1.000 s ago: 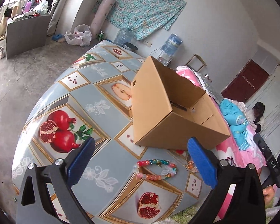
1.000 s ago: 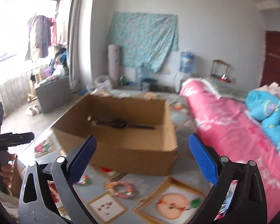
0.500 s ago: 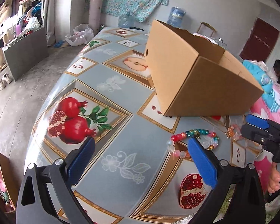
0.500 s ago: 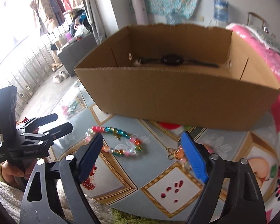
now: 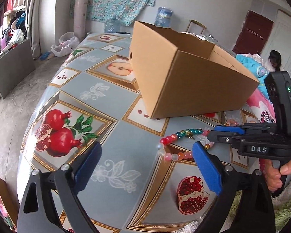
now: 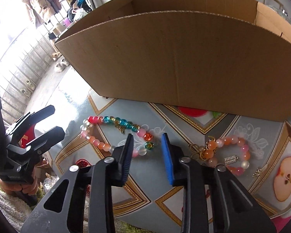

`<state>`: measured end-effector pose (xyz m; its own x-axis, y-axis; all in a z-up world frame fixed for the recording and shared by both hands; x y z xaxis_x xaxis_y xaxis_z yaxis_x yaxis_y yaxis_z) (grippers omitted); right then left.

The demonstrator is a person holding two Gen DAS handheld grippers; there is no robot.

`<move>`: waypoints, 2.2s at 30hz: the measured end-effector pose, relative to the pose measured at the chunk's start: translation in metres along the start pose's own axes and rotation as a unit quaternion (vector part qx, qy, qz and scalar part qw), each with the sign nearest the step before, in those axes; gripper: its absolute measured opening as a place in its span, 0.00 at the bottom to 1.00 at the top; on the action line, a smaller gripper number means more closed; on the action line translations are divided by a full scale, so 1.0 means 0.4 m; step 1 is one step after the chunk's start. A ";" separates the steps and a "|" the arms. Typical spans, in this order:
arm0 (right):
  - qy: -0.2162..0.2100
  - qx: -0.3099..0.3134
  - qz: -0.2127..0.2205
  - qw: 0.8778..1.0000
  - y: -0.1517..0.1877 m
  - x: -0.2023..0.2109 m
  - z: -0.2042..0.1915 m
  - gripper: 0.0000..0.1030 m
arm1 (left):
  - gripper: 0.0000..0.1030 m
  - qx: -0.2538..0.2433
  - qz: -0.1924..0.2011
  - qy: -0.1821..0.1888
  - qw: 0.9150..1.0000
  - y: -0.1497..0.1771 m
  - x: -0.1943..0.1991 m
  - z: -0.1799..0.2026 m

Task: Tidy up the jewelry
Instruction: 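Move the right gripper to the multicolour bead bracelet and close on it, then carry the bead bracelet with the right gripper into the box and release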

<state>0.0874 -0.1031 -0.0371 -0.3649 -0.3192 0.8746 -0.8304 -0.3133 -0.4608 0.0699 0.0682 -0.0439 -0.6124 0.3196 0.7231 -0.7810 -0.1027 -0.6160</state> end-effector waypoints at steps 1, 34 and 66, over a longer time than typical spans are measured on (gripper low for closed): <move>-0.001 0.000 -0.001 1.000 0.000 0.001 0.000 0.22 | 0.85 -0.006 -0.001 0.003 1.000 0.001 -0.001 0.007; -0.011 0.008 0.018 1.000 0.012 -0.013 0.052 0.07 | 0.11 -0.074 -0.078 -0.051 0.993 0.007 -0.116 0.100; 0.001 0.025 0.116 0.993 0.076 0.189 0.001 0.07 | 0.09 -0.086 0.029 0.012 0.996 -0.051 0.105 0.176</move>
<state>0.0349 -0.1371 0.0148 -0.5449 -0.3872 0.7438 -0.7012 -0.2760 -0.6573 0.0512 0.0173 0.0210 -0.6513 0.3399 0.6784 -0.7107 0.0400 -0.7023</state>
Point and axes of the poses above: each gripper's, at about its wrist camera, not at the fingertips, and x roughly against the way its jaws point, z to its right, y to its underside, the point moved 4 cm from there along -x, roughly the way its jaws point, and after that the axes turned 9 degrees about x, right-handed, at the moved point
